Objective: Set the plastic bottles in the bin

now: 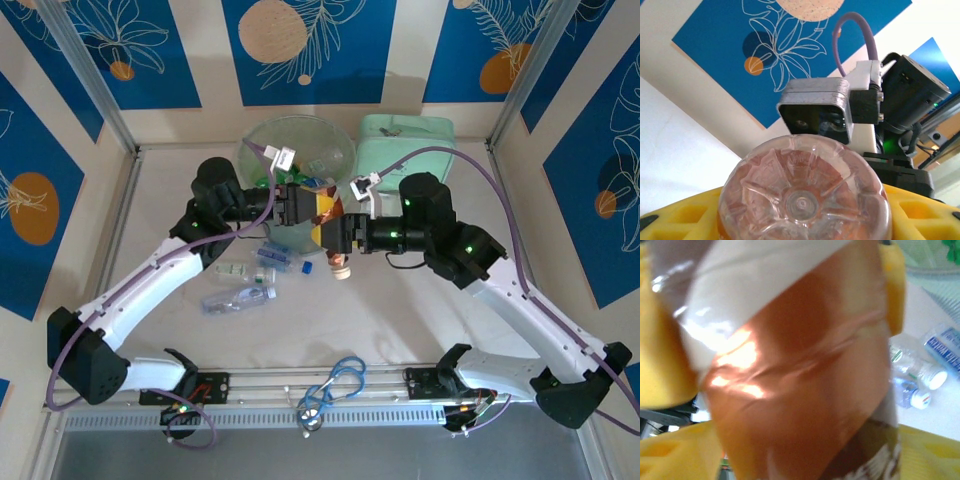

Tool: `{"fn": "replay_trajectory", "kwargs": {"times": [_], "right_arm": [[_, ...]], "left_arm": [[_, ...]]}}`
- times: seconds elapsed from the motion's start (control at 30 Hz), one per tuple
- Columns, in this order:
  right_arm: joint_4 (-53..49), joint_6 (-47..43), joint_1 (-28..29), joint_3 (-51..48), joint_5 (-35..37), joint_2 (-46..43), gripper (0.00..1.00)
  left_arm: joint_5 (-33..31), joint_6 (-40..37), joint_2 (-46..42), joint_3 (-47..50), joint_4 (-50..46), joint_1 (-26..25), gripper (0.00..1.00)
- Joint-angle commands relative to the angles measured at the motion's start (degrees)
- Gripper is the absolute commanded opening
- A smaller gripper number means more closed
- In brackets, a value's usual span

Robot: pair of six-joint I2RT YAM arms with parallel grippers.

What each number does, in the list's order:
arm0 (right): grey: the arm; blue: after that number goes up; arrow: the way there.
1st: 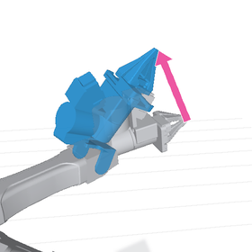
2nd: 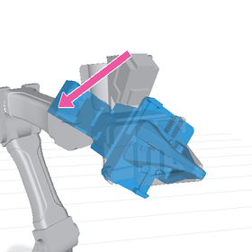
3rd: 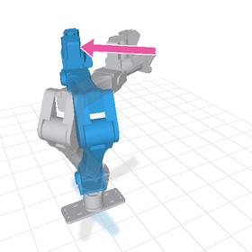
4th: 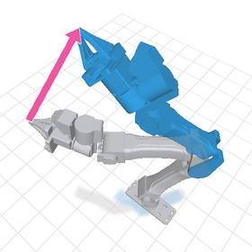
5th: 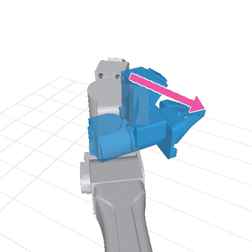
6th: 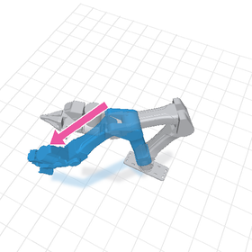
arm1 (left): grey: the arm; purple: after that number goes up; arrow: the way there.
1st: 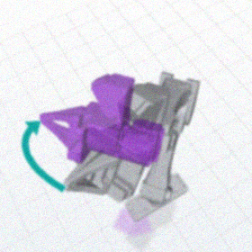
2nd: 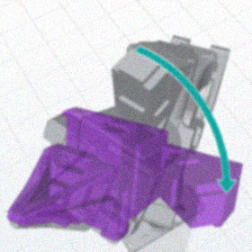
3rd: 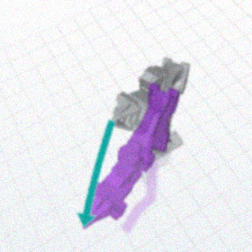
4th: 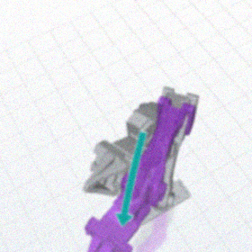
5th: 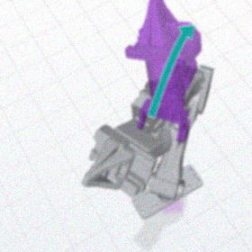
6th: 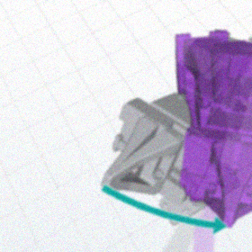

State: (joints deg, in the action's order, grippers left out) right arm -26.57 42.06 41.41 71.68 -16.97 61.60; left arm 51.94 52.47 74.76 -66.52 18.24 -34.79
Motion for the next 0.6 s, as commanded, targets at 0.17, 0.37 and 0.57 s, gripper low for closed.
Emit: {"fn": "replay_trajectory", "kwargs": {"times": [0.17,0.37,0.57], "right_arm": [[-14.9,-2.0,-2.5,3.9,21.1,-7.2,0.99],[-19.0,-0.2,-6.3,0.7,24.2,-13.6,0.99],[-19.1,1.3,-6.8,-1.6,23.4,-14.9,0.99]], "left_arm": [[-15.4,-2.7,1.4,-8.9,-10.4,5.4,0.58],[-32.9,-1.8,2.9,-16.4,-25.2,13.0,0.58],[-38.0,-5.3,9.7,-25.9,-35.2,14.0,0.55]]}}
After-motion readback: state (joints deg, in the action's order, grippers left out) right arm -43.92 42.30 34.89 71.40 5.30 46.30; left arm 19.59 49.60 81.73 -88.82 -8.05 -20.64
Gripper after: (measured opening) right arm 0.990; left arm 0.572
